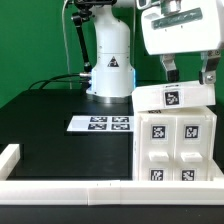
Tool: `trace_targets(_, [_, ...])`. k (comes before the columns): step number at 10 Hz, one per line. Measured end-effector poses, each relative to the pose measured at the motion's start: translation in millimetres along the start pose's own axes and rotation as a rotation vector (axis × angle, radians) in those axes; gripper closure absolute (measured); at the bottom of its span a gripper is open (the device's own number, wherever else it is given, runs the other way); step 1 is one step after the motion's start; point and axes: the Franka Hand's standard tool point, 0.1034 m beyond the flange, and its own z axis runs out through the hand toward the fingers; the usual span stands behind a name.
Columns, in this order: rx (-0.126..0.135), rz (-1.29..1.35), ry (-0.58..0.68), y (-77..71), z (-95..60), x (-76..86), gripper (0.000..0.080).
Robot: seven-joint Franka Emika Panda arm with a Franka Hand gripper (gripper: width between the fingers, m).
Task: Assemble cabinet
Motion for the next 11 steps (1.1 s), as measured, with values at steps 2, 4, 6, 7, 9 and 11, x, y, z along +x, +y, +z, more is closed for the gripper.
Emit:
trace_targets(2, [0.005,-0.189,0.002,0.1,-4.0,-1.4,0.0002])
trace_targets(4, [0.003,-0.318,0.002,0.3,-3.2,-1.2,0.0002])
trace_targets(6, [0.003,-0.483,0.002,0.5,-2.8,-1.2,0.0002])
trace_targets(7, [0.001,-0.567,0.004,0.5,-3.0,-1.1,0.0002])
trace_targets(9, [-0.001,-0.916,0.016,-0.8,-4.7,0.4,0.0002])
trace_targets(11, [-0.003,-1.205,0.019,0.6,-2.5,5.5,0.0002])
